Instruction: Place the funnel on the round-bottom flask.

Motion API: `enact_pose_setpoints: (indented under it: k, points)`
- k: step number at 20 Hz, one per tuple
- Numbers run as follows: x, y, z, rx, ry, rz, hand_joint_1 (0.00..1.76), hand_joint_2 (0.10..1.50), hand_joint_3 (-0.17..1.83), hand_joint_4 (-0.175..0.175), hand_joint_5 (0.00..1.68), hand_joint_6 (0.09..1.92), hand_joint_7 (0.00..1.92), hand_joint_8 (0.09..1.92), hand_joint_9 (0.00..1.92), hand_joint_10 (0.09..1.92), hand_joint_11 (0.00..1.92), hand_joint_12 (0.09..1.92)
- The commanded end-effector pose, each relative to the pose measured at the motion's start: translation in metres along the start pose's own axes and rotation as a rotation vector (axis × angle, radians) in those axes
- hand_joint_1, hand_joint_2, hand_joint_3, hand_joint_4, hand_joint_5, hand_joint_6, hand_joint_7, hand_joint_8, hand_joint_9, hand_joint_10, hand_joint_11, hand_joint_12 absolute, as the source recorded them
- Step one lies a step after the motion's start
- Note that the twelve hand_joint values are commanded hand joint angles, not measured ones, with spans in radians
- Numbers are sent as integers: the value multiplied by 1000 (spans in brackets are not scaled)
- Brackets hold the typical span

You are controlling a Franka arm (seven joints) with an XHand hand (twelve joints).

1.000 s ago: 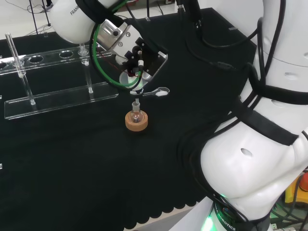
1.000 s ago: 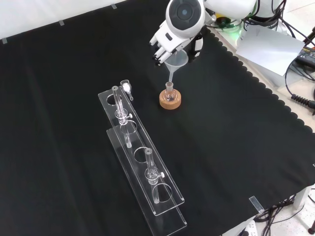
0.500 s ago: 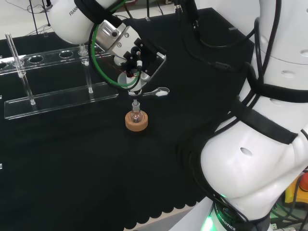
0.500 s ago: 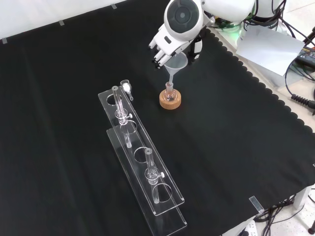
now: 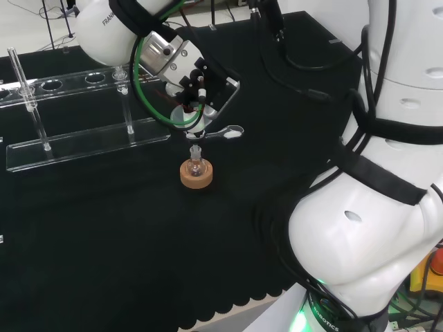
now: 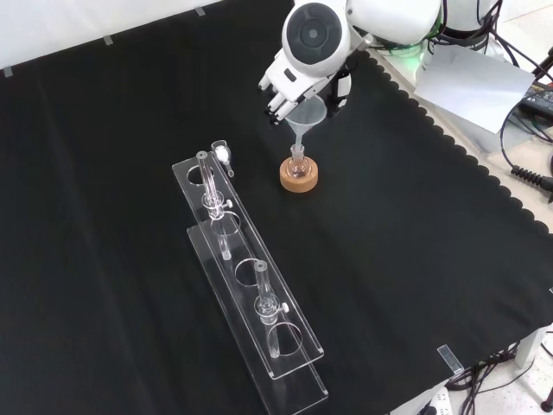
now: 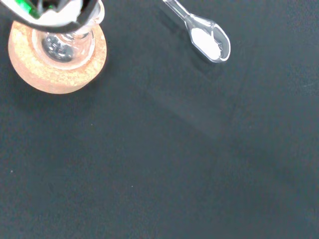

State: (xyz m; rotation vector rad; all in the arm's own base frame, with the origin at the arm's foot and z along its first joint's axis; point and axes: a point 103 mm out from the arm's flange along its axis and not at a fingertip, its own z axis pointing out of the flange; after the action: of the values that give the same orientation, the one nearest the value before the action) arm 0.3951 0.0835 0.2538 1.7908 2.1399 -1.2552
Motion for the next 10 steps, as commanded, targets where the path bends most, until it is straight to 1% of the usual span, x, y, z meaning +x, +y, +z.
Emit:
enact_pose_setpoints:
  k: [1,6,10]
  points:
    - [1,5,2,6,9,-5,903,746,718,-45,642,915,773,781,1155,533,801,1084]
    - [3,11,5,14,13,-13,902,748,718,-45,642,916,773,781,1155,535,802,1083]
    - [6,11,3,22,2,-8,902,749,718,-46,641,917,771,781,1154,536,803,1083]
